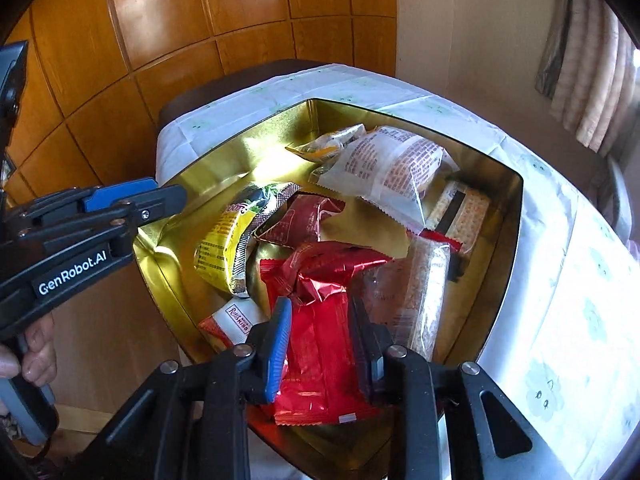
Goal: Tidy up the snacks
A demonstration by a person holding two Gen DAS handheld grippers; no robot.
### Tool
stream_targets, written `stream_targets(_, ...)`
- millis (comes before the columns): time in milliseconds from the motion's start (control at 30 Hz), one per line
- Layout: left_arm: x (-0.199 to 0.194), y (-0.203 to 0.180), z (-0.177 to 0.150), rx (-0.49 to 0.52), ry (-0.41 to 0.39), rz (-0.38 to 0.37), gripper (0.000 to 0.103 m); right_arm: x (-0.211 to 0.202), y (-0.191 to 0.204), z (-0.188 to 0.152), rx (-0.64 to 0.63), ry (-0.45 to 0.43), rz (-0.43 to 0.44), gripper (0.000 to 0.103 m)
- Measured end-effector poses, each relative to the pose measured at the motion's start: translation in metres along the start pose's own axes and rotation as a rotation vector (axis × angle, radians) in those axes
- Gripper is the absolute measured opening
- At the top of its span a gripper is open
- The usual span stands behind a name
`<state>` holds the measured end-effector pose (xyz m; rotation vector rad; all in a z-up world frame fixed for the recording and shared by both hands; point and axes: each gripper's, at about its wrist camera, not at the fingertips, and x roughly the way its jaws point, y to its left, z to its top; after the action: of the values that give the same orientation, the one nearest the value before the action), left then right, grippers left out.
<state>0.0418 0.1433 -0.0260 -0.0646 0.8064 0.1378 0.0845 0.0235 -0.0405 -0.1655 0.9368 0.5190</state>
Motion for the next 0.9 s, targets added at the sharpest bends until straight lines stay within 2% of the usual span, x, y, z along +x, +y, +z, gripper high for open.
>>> stream_targets(233,0.001,0.004,0.001,-0.015,-0.001,0.008,0.033,-0.005,-0.01,0.009,0.07,-0.031,0.05,0.03)
stream_targets(333,0.002,0.005,0.0,-0.022,-0.003,0.015,0.033,0.003,0.0,0.014,0.036,-0.034,0.065,0.03)
stream_targets(400,0.002,0.005,0.0,-0.023,0.0,0.016,0.033,0.018,0.007,0.015,-0.006,-0.001,0.041,0.03)
stream_targets(467,0.002,0.003,-0.001,-0.019,0.0,0.012,0.033,0.036,0.008,0.012,-0.036,0.059,-0.04,0.029)
stream_targets(500,0.001,0.003,-0.001,-0.016,0.0,0.011,0.033,0.042,0.005,0.01,-0.034,0.071,-0.053,0.027)
stream_targets(900,-0.003,-0.007,-0.003,0.005,-0.004,-0.005,0.033,0.018,-0.008,-0.001,0.041,0.015,-0.039,0.027)
